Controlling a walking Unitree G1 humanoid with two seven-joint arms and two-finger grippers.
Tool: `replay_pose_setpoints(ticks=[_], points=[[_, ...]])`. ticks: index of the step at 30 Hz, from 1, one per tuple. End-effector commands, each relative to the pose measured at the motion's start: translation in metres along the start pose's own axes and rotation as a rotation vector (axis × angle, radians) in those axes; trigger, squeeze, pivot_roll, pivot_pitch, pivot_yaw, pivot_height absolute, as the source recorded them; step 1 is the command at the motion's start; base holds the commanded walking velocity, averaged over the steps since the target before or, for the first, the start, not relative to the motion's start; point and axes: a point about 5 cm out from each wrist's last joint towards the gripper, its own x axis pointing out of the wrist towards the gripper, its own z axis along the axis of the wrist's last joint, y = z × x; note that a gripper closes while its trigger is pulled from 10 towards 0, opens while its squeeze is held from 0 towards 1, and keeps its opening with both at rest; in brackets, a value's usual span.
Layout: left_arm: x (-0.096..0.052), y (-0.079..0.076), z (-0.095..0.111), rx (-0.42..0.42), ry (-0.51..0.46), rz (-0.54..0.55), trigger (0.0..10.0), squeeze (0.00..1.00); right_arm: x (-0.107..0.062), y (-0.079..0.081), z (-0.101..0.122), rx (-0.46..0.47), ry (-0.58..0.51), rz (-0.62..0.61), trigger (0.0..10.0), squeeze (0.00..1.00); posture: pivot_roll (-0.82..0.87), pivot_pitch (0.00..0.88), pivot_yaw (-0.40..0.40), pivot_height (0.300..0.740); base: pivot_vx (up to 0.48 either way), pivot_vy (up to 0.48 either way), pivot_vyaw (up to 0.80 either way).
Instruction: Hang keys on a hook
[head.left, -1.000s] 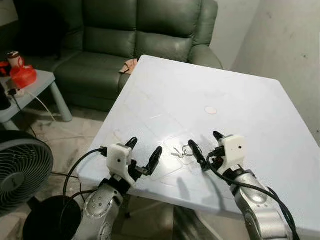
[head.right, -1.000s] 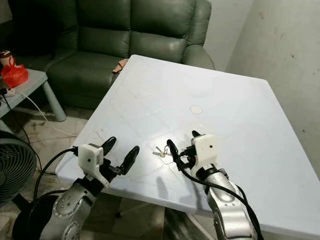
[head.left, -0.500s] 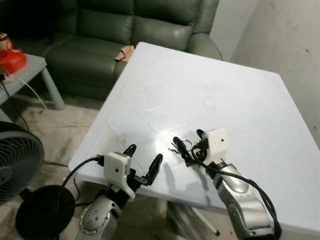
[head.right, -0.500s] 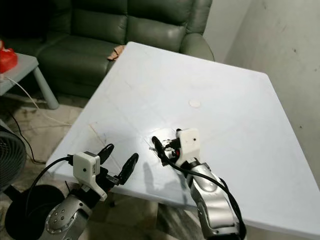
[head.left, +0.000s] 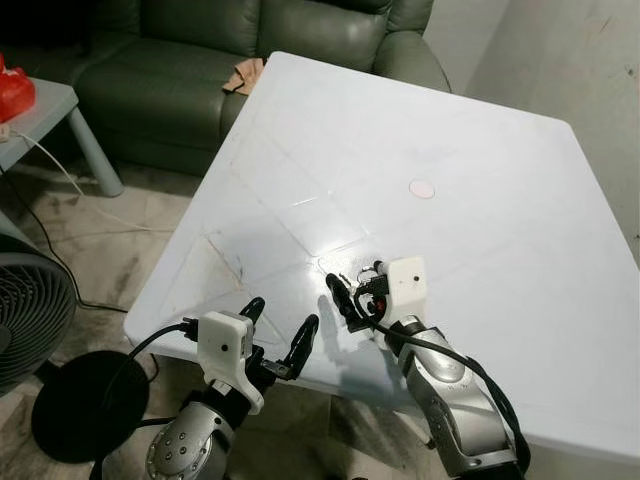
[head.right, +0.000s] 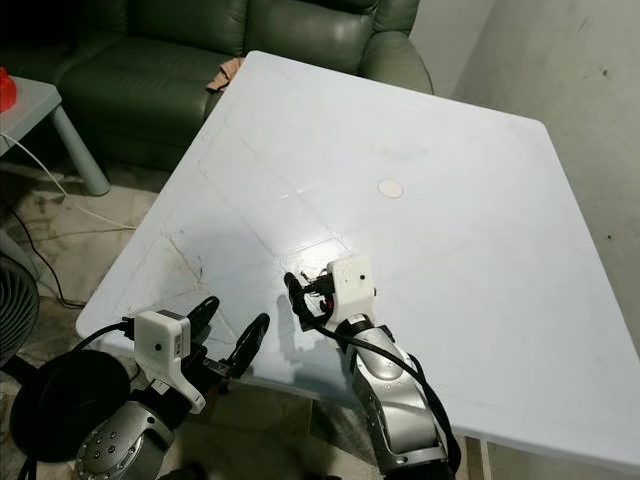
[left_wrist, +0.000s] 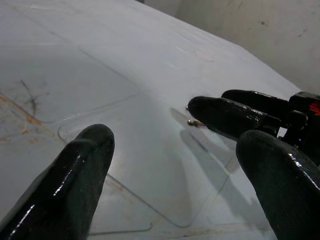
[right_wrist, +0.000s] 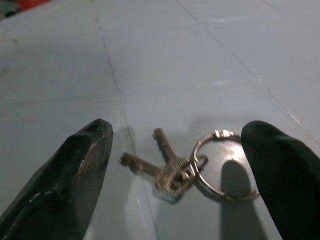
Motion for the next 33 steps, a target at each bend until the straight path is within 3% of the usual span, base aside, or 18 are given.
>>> replay_pose_setpoints(ticks=[1,2,4,33], points=[[-0.0014,-0.003,0.0032,-0.001,-0.005,-0.001,10.0,0.0,-0.0025,-0.0009,-0.0047,0.0,0.021,-0.015,2.1,0.0,0.1,0.2,-0.133,0.74,0.0,0.0,0.0],[-0.0013,-0.003,0.0033,-0.002,-0.004,0.0,10.0,0.0,-0.0026,-0.001,-0.005,-0.001,0.021,-0.018,0.3,0.0,0.1,0.2,-0.133,0.74,0.0,0.0,0.0],[-0.0011,-0.0029,0.0034,-0.002,-0.002,0.001,10.0,0.0,-0.0033,-0.0014,-0.0058,-0.001,0.024,-0.021,0.0,0.0,0.1,0.2,-0.133,0.74,0.0,0.0,0.0],[-0.0007,-0.0028,0.004,-0.006,0.006,0.013,10.0,0.0,-0.0078,-0.0032,-0.0062,-0.029,0.01,-0.04,0.0,0.0,0.09,0.204,-0.132,0.74,0.0,0.0,0.0]])
